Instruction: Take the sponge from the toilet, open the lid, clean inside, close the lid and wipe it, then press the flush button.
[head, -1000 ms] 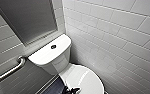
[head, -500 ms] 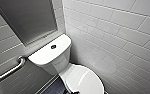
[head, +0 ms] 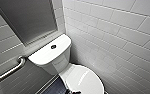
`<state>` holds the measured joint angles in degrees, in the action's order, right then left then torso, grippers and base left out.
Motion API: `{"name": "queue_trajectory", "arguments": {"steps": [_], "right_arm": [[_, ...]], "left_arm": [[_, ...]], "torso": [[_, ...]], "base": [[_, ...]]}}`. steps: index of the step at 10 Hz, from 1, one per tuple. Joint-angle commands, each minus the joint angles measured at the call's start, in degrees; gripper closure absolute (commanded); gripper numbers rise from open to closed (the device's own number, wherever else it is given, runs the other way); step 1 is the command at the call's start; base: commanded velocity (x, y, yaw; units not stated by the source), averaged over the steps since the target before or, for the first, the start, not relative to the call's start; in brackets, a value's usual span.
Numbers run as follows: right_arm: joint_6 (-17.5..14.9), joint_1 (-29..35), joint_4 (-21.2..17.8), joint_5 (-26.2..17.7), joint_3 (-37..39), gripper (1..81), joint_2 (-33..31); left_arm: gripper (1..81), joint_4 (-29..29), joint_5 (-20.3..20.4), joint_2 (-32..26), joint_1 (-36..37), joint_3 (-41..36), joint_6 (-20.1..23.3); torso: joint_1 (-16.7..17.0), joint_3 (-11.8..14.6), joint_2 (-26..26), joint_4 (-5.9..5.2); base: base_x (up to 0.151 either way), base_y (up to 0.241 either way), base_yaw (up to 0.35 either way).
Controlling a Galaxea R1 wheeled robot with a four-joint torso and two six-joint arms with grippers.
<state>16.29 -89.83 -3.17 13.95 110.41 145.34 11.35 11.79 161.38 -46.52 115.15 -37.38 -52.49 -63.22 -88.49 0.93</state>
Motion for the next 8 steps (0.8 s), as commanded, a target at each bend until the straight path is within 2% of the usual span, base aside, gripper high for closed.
{"name": "queue_trajectory", "arguments": {"steps": [1, 6, 8], "right_arm": [[0.0, -1.2, 1.1, -4.5, -0.7, 81.1, -1.5], [0.1, -1.1, 1.0, -5.1, -1.3, 81.1, -1.9], [0.2, -1.3, 1.0, -5.1, -1.3, 81.1, -2.0]], "left_arm": [[1.0, -0.8, -2.3, -0.6, 5.2, -4.0, 0.0], [1.0, -0.7, -1.9, 0.6, 6.6, -3.4, -0.2], [1.0, -0.7, -2.1, 2.1, 6.7, -0.6, -0.2]], "torso": [[0.0, 0.0, 0.0, 0.00], [0.0, 0.0, 0.0, 0.00], [0.0, 0.0, 0.0, 0.00]], "base": [[0.000, 0.000, 0.000], [0.000, 0.000, 0.000], [0.000, 0.000, 0.000]]}}
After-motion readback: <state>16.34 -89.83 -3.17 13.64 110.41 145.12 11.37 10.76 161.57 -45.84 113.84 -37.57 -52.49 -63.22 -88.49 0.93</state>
